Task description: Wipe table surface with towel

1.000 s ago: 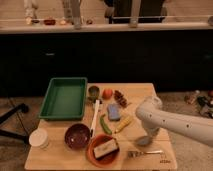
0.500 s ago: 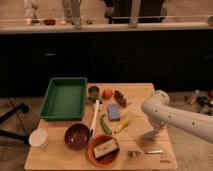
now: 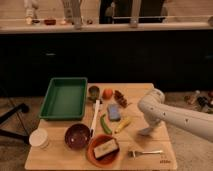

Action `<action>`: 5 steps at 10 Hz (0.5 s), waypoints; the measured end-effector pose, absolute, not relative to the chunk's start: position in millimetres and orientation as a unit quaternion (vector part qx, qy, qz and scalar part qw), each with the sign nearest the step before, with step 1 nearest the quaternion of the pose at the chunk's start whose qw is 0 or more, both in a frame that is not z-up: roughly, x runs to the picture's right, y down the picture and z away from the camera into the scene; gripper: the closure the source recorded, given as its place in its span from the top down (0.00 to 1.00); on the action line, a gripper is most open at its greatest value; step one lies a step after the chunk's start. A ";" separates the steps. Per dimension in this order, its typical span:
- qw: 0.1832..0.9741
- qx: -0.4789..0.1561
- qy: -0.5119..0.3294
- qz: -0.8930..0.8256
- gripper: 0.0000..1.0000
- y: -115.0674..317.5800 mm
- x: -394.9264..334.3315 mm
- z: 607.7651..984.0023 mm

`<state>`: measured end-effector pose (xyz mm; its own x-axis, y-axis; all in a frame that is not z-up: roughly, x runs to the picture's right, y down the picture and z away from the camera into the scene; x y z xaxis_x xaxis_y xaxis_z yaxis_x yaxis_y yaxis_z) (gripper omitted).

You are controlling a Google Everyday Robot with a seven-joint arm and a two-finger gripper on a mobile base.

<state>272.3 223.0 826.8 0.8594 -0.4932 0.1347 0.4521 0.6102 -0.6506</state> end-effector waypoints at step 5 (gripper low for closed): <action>0.871 -0.364 -0.069 -0.323 0.00 237.9 243.2 805.1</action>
